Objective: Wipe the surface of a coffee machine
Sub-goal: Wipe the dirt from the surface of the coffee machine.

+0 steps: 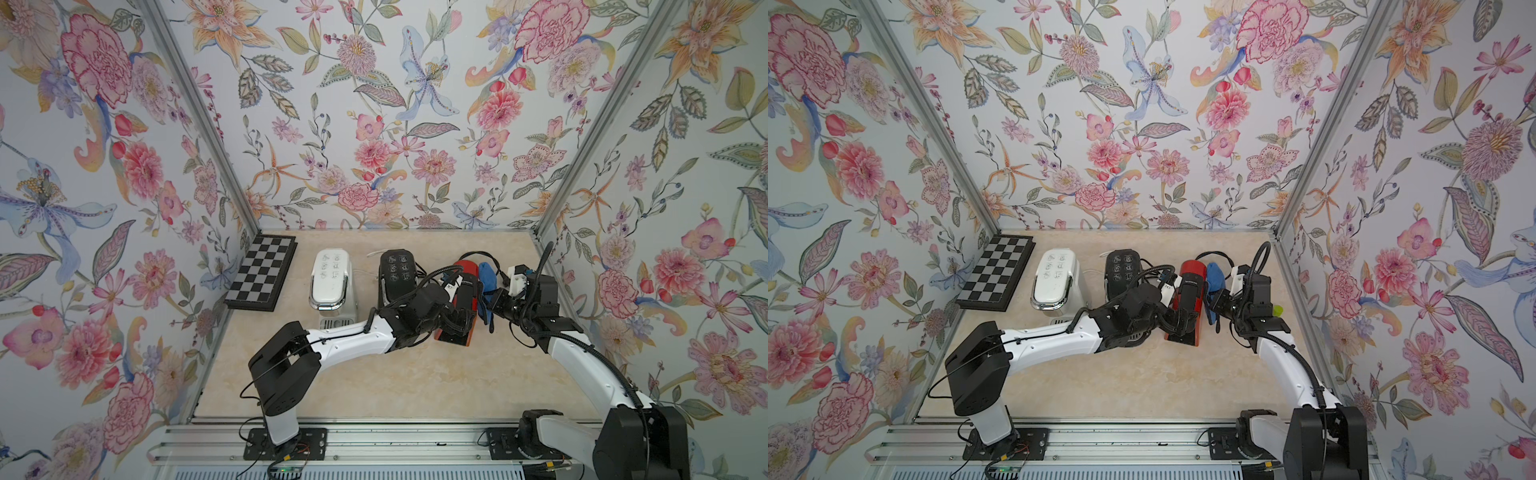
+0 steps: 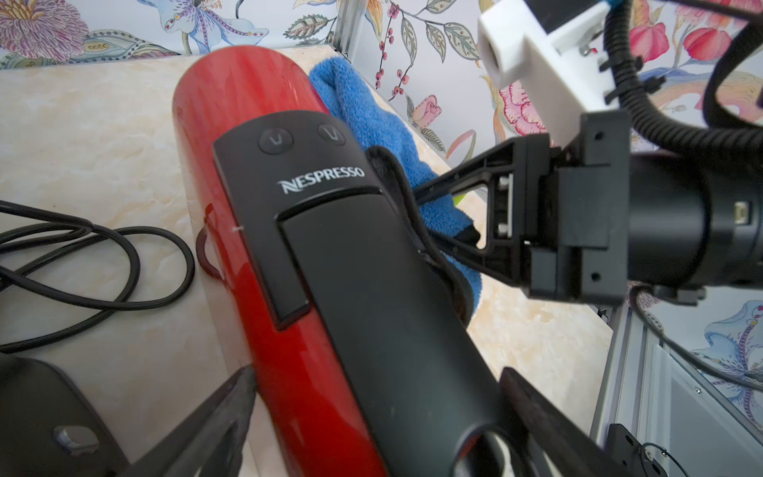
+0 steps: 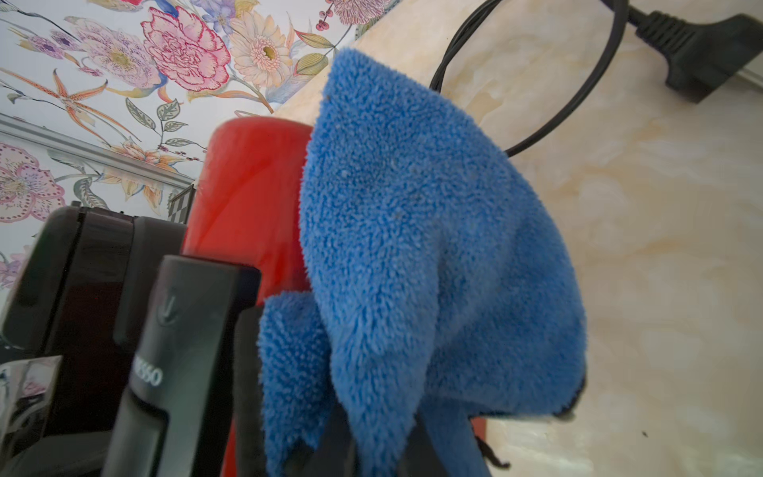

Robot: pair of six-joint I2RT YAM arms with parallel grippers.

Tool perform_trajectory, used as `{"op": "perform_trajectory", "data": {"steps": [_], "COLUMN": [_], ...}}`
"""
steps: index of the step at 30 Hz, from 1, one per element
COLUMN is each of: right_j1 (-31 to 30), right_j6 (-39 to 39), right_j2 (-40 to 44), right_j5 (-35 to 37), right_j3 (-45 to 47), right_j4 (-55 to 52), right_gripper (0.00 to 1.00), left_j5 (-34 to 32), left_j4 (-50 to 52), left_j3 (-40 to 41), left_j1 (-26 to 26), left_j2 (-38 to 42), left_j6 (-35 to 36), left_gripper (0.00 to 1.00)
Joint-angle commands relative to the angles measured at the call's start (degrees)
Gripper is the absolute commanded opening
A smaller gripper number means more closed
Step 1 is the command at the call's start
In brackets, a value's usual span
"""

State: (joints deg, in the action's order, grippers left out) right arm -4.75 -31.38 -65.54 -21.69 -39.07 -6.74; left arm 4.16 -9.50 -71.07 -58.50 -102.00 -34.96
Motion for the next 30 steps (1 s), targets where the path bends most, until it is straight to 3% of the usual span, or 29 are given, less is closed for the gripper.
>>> {"op": "perform_trajectory", "data": {"steps": [1, 17, 30], "right_j1": [-2.70, -3.60, -2.11], "right_j6": [2.03, 2.68, 4.57], "right_j2": [0.55, -2.31, 0.22], "right_j5": [0.40, 0.57, 1.53], "right_j3": [2.80, -2.14, -3.25], "right_j4": [-5.19, -5.00, -8.76], "right_gripper": [0.00, 0.00, 0.00], "left_j5": [6.63, 13.36, 7.95], "left_j4": [-2.91, -9.57, -3.05], "left_j3": [1.65, 2.64, 0.54], "left_j1": [0.40, 0.29, -2.10], "left_j2": [0.77, 0.61, 2.14], "left_j6": [-3.87, -9.29, -6.61], "left_gripper": [0.91, 0.90, 0.99]}}
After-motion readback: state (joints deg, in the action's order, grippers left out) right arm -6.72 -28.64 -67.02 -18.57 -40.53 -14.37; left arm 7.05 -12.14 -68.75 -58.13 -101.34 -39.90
